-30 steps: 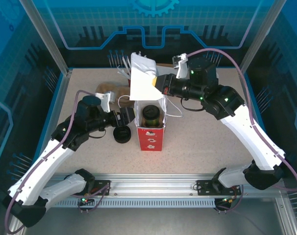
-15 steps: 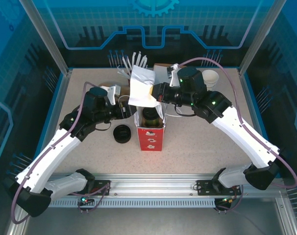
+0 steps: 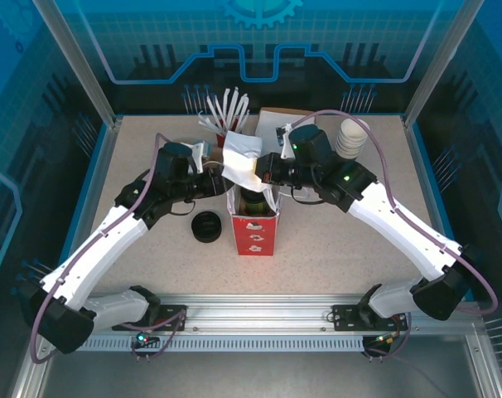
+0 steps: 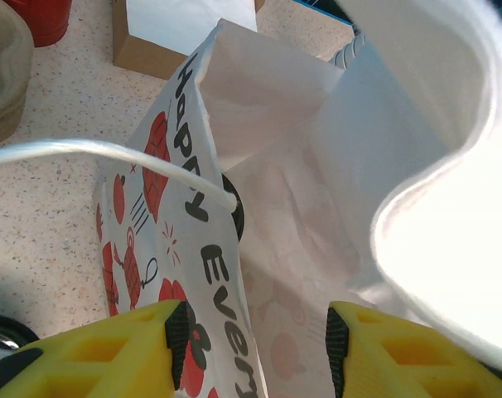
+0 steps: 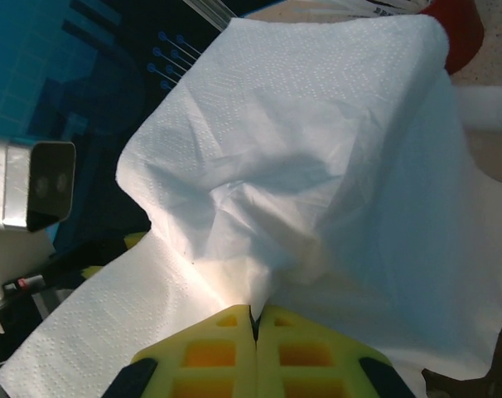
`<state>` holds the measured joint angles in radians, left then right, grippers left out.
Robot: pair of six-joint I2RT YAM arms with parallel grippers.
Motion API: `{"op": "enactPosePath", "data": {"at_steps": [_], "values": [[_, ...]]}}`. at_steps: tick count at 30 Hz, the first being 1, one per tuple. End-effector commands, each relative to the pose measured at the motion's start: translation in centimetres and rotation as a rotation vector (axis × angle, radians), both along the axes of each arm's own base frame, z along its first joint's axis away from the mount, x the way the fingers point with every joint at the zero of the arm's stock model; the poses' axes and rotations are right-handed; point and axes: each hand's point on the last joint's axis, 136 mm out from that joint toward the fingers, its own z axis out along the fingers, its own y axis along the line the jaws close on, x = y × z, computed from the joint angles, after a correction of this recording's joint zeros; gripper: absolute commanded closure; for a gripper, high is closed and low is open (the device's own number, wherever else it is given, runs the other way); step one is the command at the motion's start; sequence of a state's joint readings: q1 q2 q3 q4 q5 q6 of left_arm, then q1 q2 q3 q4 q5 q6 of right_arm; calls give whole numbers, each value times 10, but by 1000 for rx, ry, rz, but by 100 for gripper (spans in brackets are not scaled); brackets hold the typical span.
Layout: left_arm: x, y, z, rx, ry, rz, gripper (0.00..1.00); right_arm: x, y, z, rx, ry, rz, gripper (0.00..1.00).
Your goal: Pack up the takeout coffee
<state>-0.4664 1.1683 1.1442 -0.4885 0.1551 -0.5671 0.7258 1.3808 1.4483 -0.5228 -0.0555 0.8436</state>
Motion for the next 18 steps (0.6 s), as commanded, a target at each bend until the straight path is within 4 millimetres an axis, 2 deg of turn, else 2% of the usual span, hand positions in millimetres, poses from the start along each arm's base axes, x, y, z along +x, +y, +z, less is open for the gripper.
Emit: {"op": "enactPosePath", "data": {"at_steps": [1,9,13,18], "values": [[8,-5,15,-24,-40,-19,54,3,-1,-5,-31,-27,-4,100],[12,-6,5,-22,-19,-8,66,3,-15,-40,-164,30,-36,100],[12,-6,1,-20,-11,-9,72,3,-16,-47,-201,35,-27,100],[9,-8,0,-31,-13,-24,74,-3,-15,-54,-273,43,10,100]]}}
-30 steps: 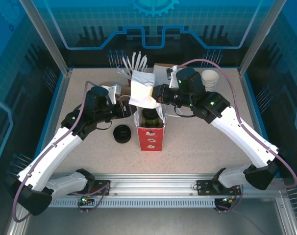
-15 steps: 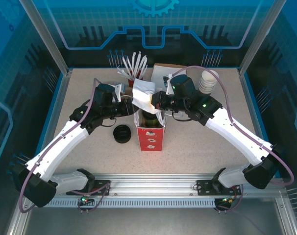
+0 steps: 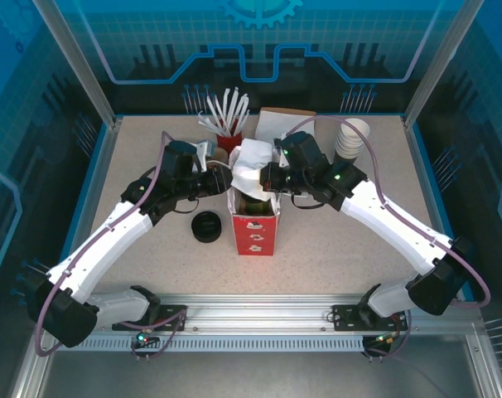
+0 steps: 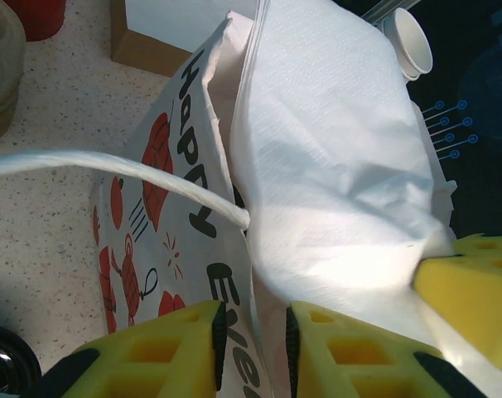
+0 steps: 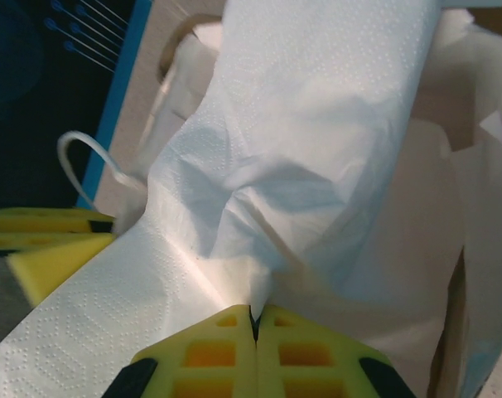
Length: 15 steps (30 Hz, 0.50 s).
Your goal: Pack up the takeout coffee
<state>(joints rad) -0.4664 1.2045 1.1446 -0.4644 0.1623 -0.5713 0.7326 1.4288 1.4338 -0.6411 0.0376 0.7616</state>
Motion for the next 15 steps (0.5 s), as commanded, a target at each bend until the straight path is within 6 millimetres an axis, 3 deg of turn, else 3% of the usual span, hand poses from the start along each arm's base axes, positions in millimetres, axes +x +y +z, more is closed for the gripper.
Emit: {"op": "enactPosePath", "data": {"at_steps": [1,15], "values": [[2,-4,9,-37,-32,-21,75,-6,1,-4,-77,-1,38,100],[2,-5,4,-52,-24,-17,79,-14,3,-17,-193,3,65,100]]}}
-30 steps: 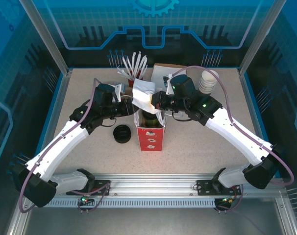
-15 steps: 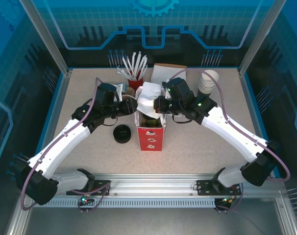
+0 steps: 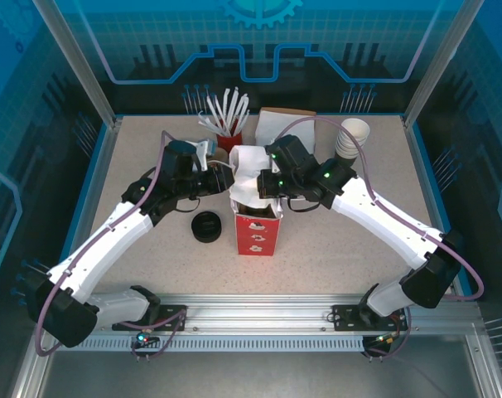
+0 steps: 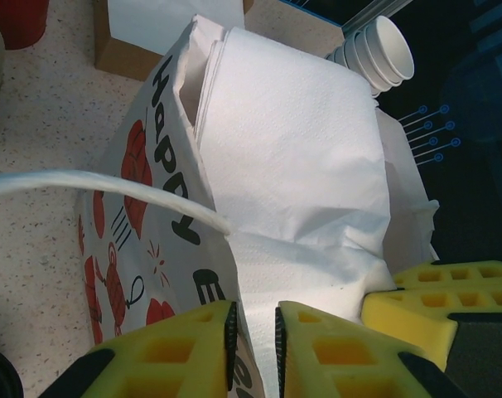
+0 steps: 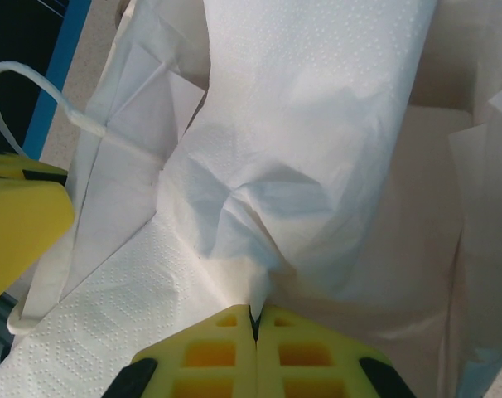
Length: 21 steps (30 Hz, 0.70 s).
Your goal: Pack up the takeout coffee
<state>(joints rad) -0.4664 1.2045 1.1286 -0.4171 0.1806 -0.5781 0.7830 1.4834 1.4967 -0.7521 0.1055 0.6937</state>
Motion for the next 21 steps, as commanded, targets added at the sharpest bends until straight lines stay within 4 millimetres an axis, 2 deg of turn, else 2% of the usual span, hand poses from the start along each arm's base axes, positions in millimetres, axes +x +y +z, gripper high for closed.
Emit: {"op": "enactPosePath", "data": {"at_steps": [1,12,21], "values": [[0,-1,0,-24,-3,-7,79,-6,-1,-4,-60,-3,18,100],[-1,0,-5,-7,7,-11,79,-8,-10,-22,-144,11,-3,100],[-1,0,-13,16,13,-23,80,-5,-7,-37,-199,37,7,100]]}}
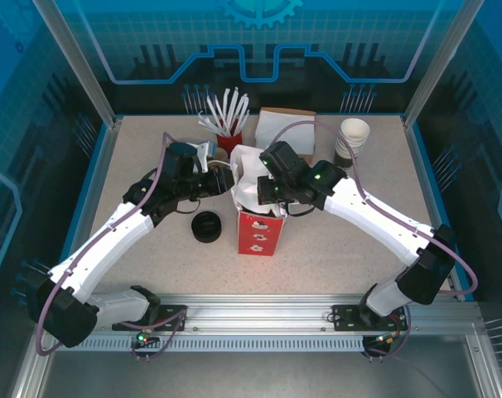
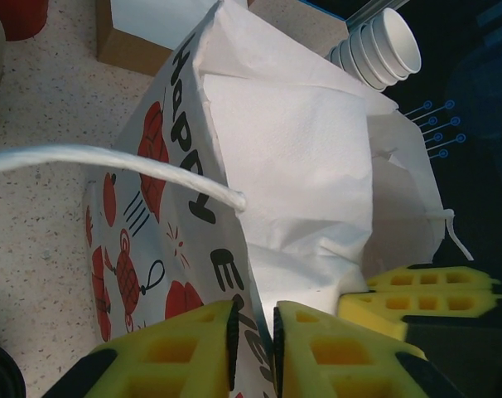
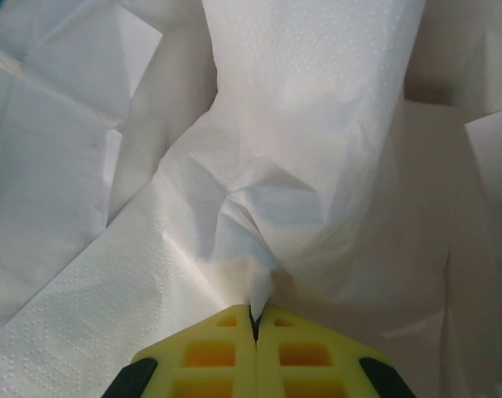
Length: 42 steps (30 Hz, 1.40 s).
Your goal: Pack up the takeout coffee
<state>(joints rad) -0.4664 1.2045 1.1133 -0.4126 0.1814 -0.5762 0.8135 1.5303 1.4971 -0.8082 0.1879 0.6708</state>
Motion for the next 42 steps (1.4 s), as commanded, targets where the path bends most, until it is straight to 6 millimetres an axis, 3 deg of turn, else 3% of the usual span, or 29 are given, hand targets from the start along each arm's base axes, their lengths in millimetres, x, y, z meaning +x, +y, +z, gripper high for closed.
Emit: {"op": "enactPosePath", "data": {"at_steps": [1,10,12,18,22,32,42], "values": [[0,0,-9,16,10,-22,81,-3,-1,-13,-76,28,12,100],[-1,0,-11,13,10,-23,82,-8,13,-13,-65,42,72,100],[-1,0,-10,9,7,-23,82,-8,14,-6,-54,32,75,95],[-1,-1,-7,5,2,-24,83,-3,11,32,-42,-39,80,73],[0,0,-2,4,-9,-17,83,0,11,66,-24,-103,102,64],[-1,2,11,2,-34,-13,80,1,0,122,37,-214,118,61],[0,5,47,8,-98,-20,59,-7,-42,160,115,-346,75,59]]}}
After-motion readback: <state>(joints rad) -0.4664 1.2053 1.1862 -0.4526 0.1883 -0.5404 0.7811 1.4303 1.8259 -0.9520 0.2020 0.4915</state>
